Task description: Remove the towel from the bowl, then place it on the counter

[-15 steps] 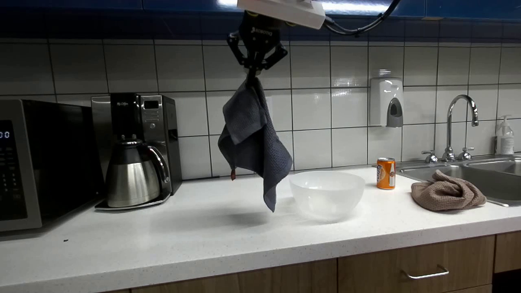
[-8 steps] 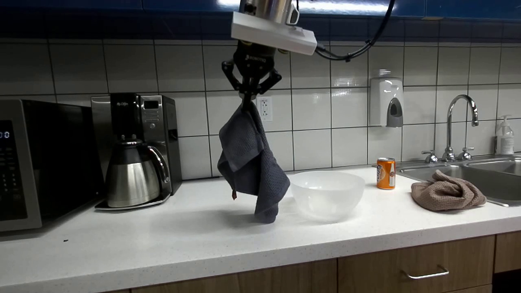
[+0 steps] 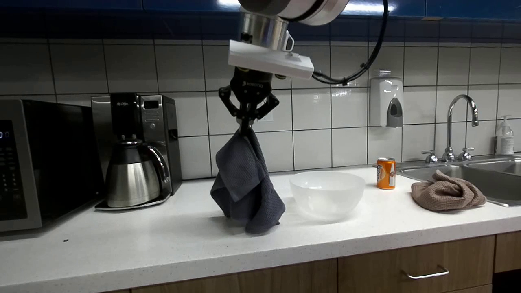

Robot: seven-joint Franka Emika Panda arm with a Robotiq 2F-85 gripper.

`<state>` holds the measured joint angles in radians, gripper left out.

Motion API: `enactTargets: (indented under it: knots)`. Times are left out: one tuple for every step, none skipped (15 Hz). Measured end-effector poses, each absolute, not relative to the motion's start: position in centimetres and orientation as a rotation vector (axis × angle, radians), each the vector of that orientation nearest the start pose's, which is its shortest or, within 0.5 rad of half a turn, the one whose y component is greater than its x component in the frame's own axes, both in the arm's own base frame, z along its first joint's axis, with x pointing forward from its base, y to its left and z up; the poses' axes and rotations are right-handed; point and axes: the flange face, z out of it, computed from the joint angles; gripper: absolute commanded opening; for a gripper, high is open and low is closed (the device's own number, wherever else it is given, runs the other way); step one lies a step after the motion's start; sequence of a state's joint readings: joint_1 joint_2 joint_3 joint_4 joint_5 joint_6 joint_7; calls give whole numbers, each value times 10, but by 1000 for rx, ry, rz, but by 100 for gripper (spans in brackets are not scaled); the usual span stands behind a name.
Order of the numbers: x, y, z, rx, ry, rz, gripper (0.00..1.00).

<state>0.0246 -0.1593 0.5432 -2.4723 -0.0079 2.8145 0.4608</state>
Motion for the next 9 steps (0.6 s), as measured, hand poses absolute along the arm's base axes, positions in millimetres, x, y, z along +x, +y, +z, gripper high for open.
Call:
enactTargets:
  knots:
    - [421, 271, 389, -2904, -186, -654, 0]
    - [421, 271, 381, -2911, -184, -628, 0]
    - [421, 271, 373, -2917, -182, -602, 0]
    - [421, 270, 365, -2924, -179, -574, 0]
    - [421, 270, 356, -2930, -176, -547, 0]
    - [420, 269, 348, -2936, -172, -518, 0]
    - [420, 269, 340, -2941, -167, -492, 0]
    - [419, 268, 332, -2947, -163, -465, 27]
    - [419, 267, 325, -2951, -160, -441, 28]
